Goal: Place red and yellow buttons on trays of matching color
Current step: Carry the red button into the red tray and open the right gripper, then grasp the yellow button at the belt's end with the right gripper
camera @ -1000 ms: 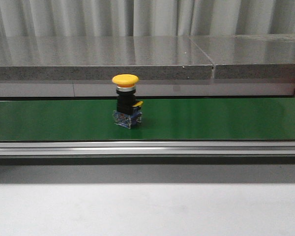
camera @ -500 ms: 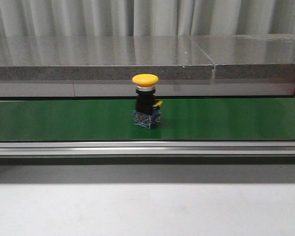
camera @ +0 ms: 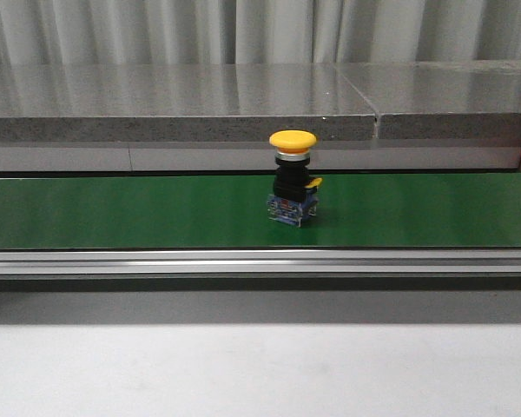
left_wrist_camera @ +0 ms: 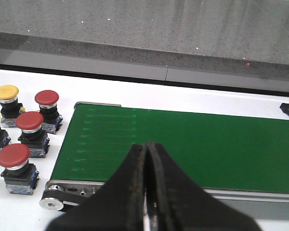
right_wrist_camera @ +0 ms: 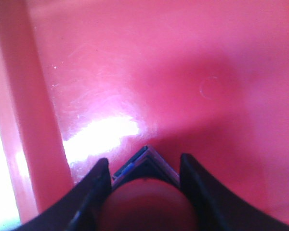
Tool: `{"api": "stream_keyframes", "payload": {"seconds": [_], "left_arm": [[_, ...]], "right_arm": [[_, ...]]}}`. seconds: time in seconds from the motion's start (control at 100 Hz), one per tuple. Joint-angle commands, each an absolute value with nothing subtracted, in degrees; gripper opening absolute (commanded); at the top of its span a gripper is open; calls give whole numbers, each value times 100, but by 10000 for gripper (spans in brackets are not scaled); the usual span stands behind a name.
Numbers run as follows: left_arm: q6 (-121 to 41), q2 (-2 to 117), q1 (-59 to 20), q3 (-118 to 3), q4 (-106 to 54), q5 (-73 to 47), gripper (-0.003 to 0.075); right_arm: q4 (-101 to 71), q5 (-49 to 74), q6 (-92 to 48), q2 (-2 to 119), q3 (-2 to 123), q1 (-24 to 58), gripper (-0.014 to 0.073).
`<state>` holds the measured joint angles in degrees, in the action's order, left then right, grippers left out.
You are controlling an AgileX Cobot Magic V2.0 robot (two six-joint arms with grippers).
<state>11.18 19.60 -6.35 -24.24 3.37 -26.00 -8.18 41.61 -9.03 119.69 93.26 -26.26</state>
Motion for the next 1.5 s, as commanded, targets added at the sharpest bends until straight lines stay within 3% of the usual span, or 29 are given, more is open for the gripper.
{"api": "stream_keyframes", "payload": {"seconds": [0.0, 0.15, 0.47, 0.75, 1.24, 1.49], "left_arm": [[1114, 2003, -678, -2575, 330, -2173, -19], [1114, 2003, -678, -2575, 330, -2173, -19], [1114, 2003, -678, -2575, 330, -2173, -19], [1114, 2003, -678, -2575, 330, -2173, -19], [1114, 2003, -678, -2575, 330, -2173, -19], [1114, 2003, -678, -2575, 330, -2173, -19]], "right_arm": [[-835, 3984, -958, 11650, 9516, -2660, 436], [-835, 3854, -958, 11643, 9547, -2660, 514], [-948, 4356, -953, 11370, 10189, -2660, 512], [-965, 5129, -1359, 10335, 10034, -2591, 512], [-965, 4980, -1593, 8031, 7483, -1980, 511], [-965, 4980, -1785, 7486, 6322, -1196, 511]]}}
